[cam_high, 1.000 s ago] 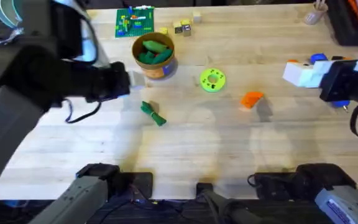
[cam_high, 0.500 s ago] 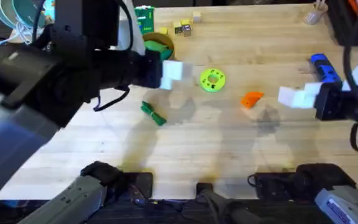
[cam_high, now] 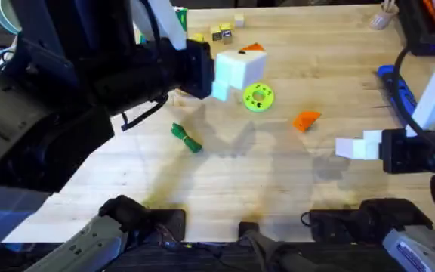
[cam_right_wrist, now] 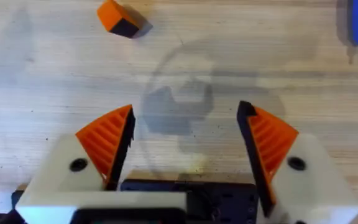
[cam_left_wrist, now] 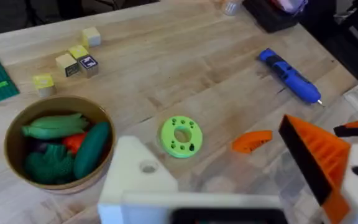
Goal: Pick up the gripper from the table and insert it into the empty holder that is missing its gripper. Then pick up a screw, insert it into the mounting hole, and use the screwdriver to tighten it. Finally, clean up the table by picking up the vegetable and placing it into the bucket.
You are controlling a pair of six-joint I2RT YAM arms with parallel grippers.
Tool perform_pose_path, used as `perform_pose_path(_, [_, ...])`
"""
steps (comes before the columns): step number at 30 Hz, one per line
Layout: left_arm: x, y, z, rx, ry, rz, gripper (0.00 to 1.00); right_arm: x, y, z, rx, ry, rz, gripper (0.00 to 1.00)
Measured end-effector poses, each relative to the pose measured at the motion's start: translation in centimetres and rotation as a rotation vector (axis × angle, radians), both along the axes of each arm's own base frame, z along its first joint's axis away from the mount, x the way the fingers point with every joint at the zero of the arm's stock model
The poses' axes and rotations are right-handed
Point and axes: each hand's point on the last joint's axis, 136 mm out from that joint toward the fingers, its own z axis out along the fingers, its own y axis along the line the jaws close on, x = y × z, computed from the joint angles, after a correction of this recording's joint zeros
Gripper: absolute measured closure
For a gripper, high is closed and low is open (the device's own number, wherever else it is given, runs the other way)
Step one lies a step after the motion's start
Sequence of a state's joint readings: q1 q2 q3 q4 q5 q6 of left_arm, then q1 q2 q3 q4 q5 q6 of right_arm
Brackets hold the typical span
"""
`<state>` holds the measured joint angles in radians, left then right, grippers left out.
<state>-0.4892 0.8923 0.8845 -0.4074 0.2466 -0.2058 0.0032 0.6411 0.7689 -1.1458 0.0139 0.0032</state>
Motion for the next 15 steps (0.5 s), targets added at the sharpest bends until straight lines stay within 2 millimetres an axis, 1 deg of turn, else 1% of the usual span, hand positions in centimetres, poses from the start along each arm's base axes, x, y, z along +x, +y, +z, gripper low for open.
perform_pose_path(6, [0.5, -0.3, 0.7, -0.005, -0.041, -0.006, 0.006, 0.0, 0.0, 0.0, 0.0, 0.0, 0.0, 0.01])
perform_pose_path(12, [1.2, -0.6, 1.9, 0.034, -0.155, -0.04, 0.007, 0.0, 0.0, 0.0, 0.0, 0.0, 0.0, 0.009])
perform_pose_path(15, [1.7, -0.9, 2.0, 0.046, -0.183, -0.049, 0.007, 0.0, 0.0, 0.0, 0.0, 0.0, 0.0, 0.009])
